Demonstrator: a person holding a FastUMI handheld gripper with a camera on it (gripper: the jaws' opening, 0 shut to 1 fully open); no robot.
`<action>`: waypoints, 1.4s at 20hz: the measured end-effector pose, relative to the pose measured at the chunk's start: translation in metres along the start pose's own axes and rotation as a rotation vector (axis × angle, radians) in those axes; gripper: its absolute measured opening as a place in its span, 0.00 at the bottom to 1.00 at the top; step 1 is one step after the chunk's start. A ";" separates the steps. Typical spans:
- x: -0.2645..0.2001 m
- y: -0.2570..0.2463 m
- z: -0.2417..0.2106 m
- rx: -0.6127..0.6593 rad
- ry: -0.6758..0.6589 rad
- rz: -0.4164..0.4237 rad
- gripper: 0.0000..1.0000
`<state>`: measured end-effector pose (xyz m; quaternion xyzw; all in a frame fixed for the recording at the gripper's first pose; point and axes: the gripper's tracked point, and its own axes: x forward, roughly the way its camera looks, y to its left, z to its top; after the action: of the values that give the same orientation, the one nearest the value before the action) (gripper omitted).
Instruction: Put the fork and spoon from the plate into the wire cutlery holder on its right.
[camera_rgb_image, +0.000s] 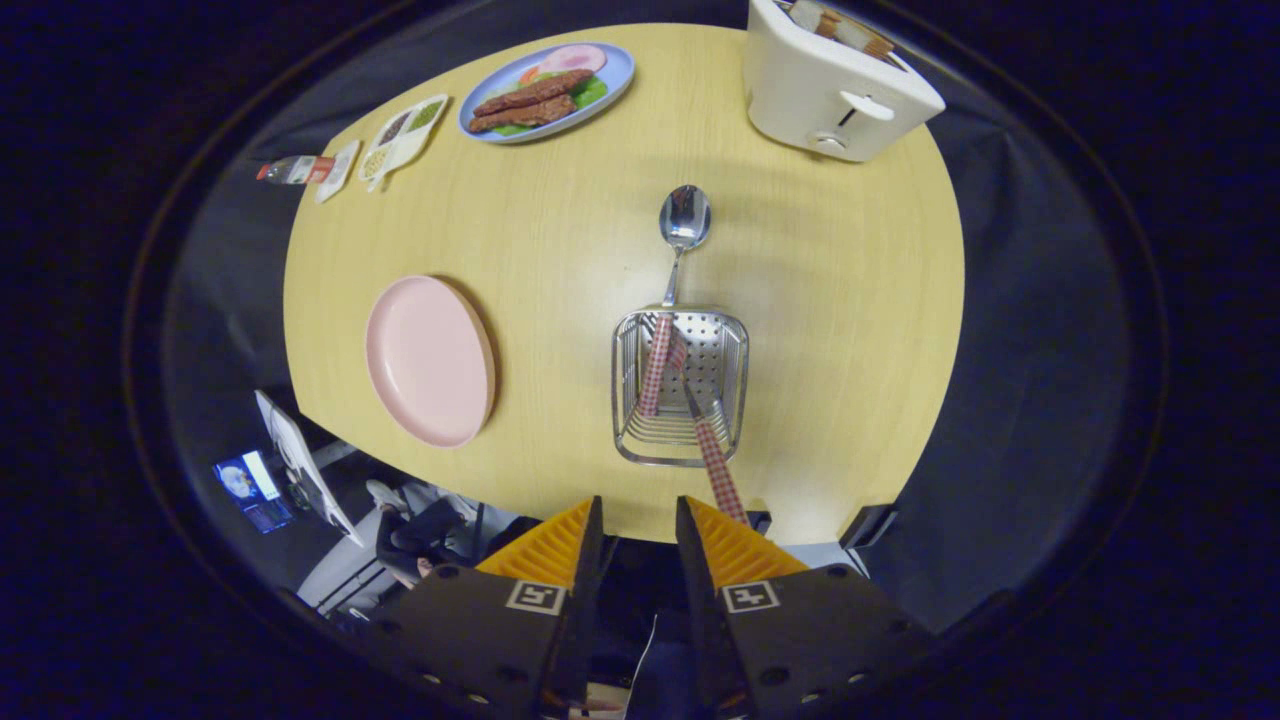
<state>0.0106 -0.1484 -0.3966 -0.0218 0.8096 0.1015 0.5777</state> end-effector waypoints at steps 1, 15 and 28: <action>-0.004 0.004 0.000 0.009 -0.036 0.009 0.49; -0.127 0.116 0.011 0.024 -0.805 -0.015 0.97; -0.279 0.269 -0.051 -0.093 -1.508 -0.055 0.97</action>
<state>0.0150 0.0826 -0.0810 0.0088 0.1888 0.1084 0.9760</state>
